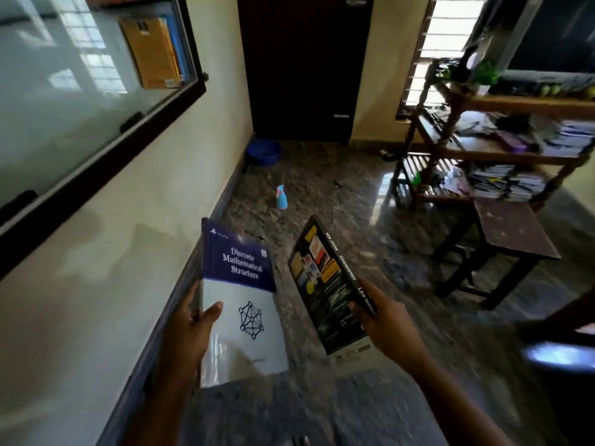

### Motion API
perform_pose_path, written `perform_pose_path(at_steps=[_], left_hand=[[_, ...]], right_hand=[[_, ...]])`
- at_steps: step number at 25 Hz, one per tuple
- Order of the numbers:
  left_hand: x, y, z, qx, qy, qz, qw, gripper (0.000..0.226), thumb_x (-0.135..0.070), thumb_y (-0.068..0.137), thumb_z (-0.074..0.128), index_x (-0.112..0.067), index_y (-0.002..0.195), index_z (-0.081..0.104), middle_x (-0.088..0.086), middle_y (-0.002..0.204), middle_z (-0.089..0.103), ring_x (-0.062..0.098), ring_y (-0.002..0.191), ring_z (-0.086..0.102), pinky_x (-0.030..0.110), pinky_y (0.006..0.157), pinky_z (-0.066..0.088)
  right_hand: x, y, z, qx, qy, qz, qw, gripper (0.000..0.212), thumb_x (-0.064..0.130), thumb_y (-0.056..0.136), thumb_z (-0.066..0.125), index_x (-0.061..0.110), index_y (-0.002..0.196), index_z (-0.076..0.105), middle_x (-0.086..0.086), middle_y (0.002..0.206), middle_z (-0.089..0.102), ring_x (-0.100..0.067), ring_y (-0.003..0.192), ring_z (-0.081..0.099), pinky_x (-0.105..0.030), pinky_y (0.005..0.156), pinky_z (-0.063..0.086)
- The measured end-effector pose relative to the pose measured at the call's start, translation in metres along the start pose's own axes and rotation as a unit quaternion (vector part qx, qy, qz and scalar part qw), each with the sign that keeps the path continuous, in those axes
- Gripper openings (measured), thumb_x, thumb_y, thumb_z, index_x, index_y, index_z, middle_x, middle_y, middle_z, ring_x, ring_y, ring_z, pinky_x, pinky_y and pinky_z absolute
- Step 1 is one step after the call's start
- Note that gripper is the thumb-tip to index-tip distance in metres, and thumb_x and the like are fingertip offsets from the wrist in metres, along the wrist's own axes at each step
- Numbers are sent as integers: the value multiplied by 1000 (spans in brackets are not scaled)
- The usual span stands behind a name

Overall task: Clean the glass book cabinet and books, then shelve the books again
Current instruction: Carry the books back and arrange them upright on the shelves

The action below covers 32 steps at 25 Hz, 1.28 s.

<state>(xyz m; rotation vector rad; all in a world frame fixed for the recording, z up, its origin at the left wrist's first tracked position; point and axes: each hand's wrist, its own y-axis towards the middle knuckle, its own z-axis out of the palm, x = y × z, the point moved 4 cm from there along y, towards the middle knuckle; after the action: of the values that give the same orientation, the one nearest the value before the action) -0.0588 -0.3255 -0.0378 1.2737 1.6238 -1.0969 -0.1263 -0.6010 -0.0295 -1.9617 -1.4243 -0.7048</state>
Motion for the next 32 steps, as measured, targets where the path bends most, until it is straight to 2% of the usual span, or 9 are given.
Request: perform_pose_path(at_steps=[4, 7, 10, 12, 16, 19, 24, 28, 32], left_hand=[[-53, 121, 32, -54, 31, 51, 997, 58, -10, 87, 63, -24, 139, 43, 14, 128, 59, 34, 113, 57, 46, 98, 44], [-93, 210, 59, -96, 57, 92, 989, 58, -11, 88, 61, -20, 141, 40, 14, 129, 58, 35, 112, 57, 43, 95, 44], [-131, 289, 78, -162, 72, 116, 977, 58, -14, 89, 60, -21, 142, 37, 18, 125, 59, 37, 104, 61, 45, 91, 48], [-161, 331, 80, -216, 68, 125, 966, 57, -16, 90, 59, -22, 142, 38, 20, 123, 61, 37, 102, 62, 48, 90, 49], [-214, 418, 68, -326, 55, 132, 935, 55, -15, 92, 57, -21, 143, 37, 13, 130, 56, 29, 110, 58, 42, 92, 47], [-234, 471, 52, -359, 40, 148, 921, 49, -16, 94, 52, -17, 141, 39, 4, 126, 55, 20, 107, 56, 38, 90, 47], [-281, 565, 24, -460, 41, 137, 876, 27, -17, 94, 53, -4, 116, 60, 15, 107, 66, 22, 87, 59, 28, 78, 42], [-325, 628, 3, -480, 36, 167, 860, 25, -14, 92, 55, -10, 116, 61, 11, 102, 68, 17, 80, 61, 29, 74, 47], [-381, 676, -11, -520, 24, 211, 827, 22, -13, 91, 56, -19, 112, 60, 1, 98, 64, 8, 77, 58, 22, 67, 45]], right_hand=[[25, 135, -24, -8, -5, -23, 1000, 53, 17, 95, 51, 30, 142, 31, -4, 115, 62, -4, 79, 56, -8, 61, 43], [50, 253, -43, -23, -10, -85, 996, 53, 18, 94, 51, 29, 142, 31, -4, 100, 63, -5, 64, 57, -9, 54, 46], [85, 360, -63, -8, -7, -144, 990, 54, 15, 94, 51, 28, 143, 30, -8, 108, 65, -17, 75, 63, -24, 67, 52], [119, 426, -79, 4, 10, -186, 982, 55, 14, 94, 52, 29, 142, 30, -7, 109, 64, -14, 78, 61, -23, 70, 50], [201, 555, -99, 39, 3, -301, 953, 52, 18, 94, 50, 29, 142, 31, -3, 109, 62, -8, 80, 56, -20, 77, 46], [265, 628, -100, 56, 29, -367, 928, 51, 15, 95, 49, 28, 141, 32, -3, 111, 61, -5, 81, 55, -7, 70, 42], [376, 741, -90, 36, 56, -469, 881, 52, 19, 95, 49, 28, 142, 30, -10, 117, 62, -17, 91, 62, -5, 61, 44], [445, 805, -92, 41, 118, -512, 850, 52, 25, 95, 49, 33, 142, 28, -6, 120, 62, -21, 96, 64, -29, 80, 53], [511, 863, -112, 46, 219, -555, 801, 47, 25, 94, 50, 43, 132, 29, 9, 105, 56, 0, 74, 58, -5, 54, 45]])
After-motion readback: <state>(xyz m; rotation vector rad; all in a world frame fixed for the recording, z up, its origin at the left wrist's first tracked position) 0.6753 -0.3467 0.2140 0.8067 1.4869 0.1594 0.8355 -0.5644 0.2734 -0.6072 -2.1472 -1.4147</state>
